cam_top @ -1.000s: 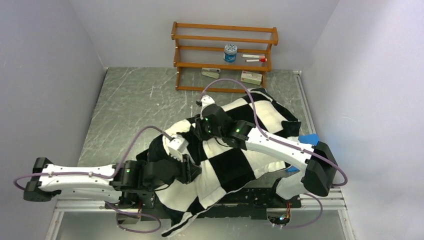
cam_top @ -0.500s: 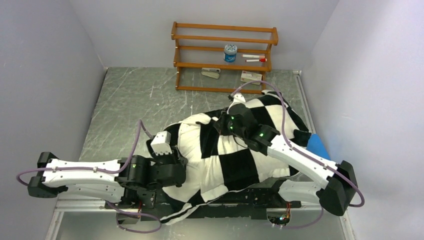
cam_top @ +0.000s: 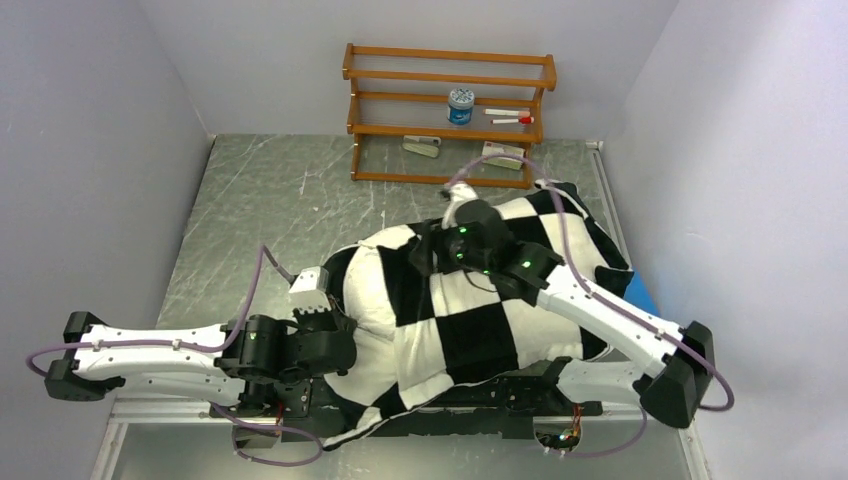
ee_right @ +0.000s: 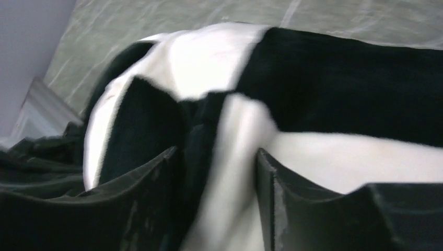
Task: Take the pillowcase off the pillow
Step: Remove the pillow from the pillowcase.
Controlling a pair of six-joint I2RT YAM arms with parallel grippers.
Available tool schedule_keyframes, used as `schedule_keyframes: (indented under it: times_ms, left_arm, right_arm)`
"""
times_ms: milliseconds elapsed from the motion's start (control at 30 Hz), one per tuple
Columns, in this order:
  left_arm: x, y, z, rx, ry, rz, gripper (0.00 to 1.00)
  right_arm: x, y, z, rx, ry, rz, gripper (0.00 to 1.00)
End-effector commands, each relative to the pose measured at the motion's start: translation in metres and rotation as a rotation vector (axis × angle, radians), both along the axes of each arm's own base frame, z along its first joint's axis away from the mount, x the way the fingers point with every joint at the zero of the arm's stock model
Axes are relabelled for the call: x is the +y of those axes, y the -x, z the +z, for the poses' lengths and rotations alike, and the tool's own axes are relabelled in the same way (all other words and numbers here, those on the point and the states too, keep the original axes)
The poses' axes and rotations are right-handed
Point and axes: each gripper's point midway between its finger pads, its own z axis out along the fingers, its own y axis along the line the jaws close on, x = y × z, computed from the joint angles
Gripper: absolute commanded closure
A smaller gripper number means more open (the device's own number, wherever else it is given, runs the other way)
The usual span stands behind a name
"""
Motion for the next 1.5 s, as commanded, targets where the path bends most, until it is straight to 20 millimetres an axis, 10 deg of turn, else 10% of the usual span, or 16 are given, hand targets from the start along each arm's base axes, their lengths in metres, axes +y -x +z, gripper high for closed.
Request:
schedule_keyframes:
  times_ms: [0, 167, 233, 367, 500, 667, 900, 1133, 1267, 1467]
  left_arm:
    - [0.012, 0.003, -0.019, -0.010, -0.154, -0.074, 0.88]
    - [0.010, 0.005, -0.025, 0.011, -0.190, -0.073, 0.90]
    - [0.010, 0.006, -0.027, 0.019, -0.198, -0.071, 0.92]
    - [0.022, 0.007, -0.035, 0.048, -0.225, -0.027, 0.95]
    - [0.044, 0.010, -0.047, 0.087, -0.273, 0.034, 0.95]
    - [0.045, 0.006, -0.036, 0.055, -0.219, 0.016, 0.93]
    - [0.028, -0.019, 0.079, -0.184, -0.041, -0.031, 0.32]
    - [0.034, -0.037, 0.136, -0.289, -0.237, -0.010, 0.19]
    - [0.021, -0.069, 0.121, -0.214, -0.363, -0.071, 0.17]
    - [0.059, -0.128, 0.073, -0.032, -0.316, -0.011, 0.17]
  right_arm:
    - [0.035, 0.041, -0.002, -0.031, 0.196, 0.139, 0.35]
    - [0.047, 0.050, -0.041, -0.004, 0.364, 0.164, 0.29]
    - [0.030, 0.041, -0.053, -0.017, 0.460, 0.067, 0.44]
    - [-0.056, -0.004, -0.040, -0.116, 0.655, -0.275, 0.91]
    - [-0.136, -0.051, -0.010, -0.099, 0.495, -0.468, 0.98]
    - [-0.071, -0.026, -0.002, -0.038, 0.232, -0.091, 1.00]
    - [-0.029, -0.001, 0.012, -0.131, 0.191, 0.046, 1.00]
    - [0.005, 0.028, 0.018, -0.223, 0.169, 0.167, 1.00]
    - [0.020, 0.044, 0.020, -0.236, 0.135, 0.241, 1.00]
    - [0.021, 0.057, 0.024, -0.241, 0.097, 0.252, 1.00]
